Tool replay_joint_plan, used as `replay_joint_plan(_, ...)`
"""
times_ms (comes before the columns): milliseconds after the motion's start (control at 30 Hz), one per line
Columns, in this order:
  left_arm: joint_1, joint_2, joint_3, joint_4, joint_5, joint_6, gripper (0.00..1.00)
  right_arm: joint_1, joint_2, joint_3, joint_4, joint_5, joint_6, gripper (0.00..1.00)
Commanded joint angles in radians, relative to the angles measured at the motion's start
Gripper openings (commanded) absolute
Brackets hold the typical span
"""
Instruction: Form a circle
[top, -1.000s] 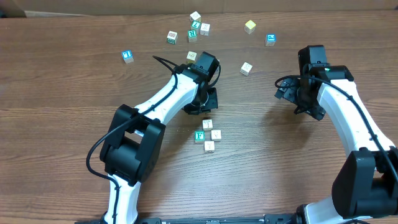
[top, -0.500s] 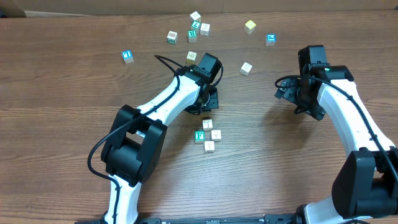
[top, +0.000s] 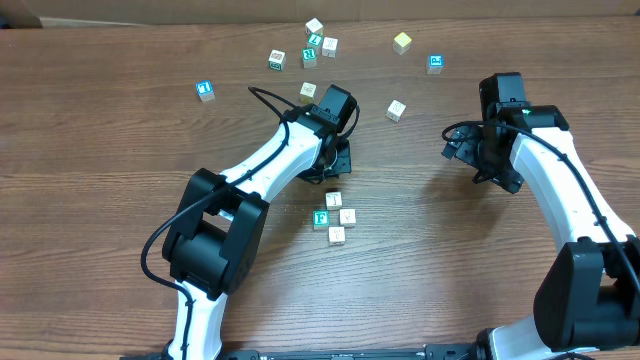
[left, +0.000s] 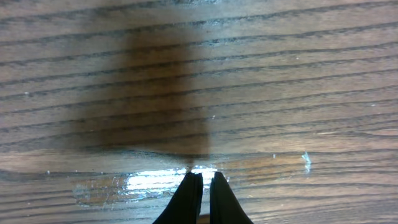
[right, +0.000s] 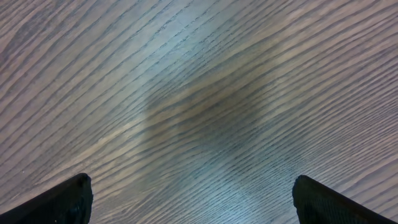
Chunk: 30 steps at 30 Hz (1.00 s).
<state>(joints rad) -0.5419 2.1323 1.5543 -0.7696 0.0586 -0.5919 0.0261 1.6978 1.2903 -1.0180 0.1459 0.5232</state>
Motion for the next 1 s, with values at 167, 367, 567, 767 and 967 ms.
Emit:
replay_joint_plan(167, -0.004, 0.006, -0.036, 0.035, -0.018, 0.009, 0.04, -0.004, -0.018, 0.011, 0.003, 0.011, 0.000, 1.00)
replay_joint_plan(367, -0.005, 0.006, -0.036, 0.043, -0.019, 0.009, 0.04, -0.004, -0.018, 0.011, 0.003, 0.011, 0.000, 1.00)
replay_joint_plan(567, -0.005, 0.006, -0.036, 0.042, -0.033, 0.009, 0.04, -0.004, -0.018, 0.011, 0.003, 0.011, 0.000, 1.00)
replay_joint_plan(767, -0.005, 0.006, -0.037, 0.040, -0.033, 0.009, 0.04, -0.004, -0.018, 0.011, 0.003, 0.011, 0.000, 1.00)
replay_joint_plan(967, -0.005, 0.006, -0.043, 0.038, -0.033, 0.009, 0.04, -0.004, -0.018, 0.011, 0.003, 0.011, 0.000, 1.00)
